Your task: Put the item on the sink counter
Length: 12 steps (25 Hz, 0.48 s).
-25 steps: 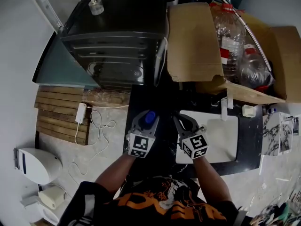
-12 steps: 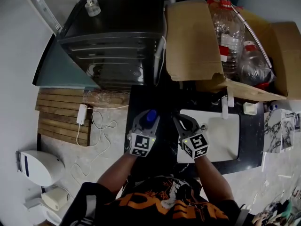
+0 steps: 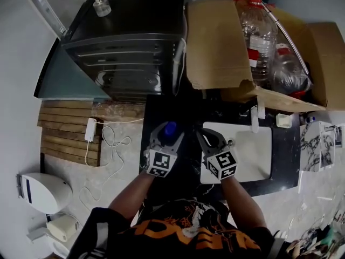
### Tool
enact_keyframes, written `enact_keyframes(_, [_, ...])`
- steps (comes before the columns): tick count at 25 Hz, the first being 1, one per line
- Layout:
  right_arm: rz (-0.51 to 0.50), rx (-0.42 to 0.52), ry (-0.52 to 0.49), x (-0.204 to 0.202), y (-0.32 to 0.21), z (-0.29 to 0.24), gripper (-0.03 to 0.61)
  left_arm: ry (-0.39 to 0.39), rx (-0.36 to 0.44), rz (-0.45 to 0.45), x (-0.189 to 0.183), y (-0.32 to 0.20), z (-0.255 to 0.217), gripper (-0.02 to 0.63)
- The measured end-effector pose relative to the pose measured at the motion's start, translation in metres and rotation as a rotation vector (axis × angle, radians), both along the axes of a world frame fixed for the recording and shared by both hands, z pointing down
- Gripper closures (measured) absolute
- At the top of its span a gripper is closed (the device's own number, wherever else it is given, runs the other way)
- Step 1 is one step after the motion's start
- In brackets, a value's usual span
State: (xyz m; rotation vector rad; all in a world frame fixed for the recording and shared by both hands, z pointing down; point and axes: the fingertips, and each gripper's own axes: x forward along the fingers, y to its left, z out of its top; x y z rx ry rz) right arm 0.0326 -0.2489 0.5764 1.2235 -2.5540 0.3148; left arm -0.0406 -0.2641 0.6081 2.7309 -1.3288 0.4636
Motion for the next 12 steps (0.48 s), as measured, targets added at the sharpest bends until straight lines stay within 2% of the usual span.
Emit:
enact_keyframes(6, [0.004, 0.005, 0.005, 0.000, 0.005, -0.004, 0.532, 0.014, 0.030, -0.011, -0.006, 0.000, -0.013, 0.348])
enact_keyframes(12, [0.021, 0.047, -0.003, 0.004, 0.007, -0.022, 0.532, 0.054, 0.090, -0.014, -0.008, 0.004, -0.050, 0.346])
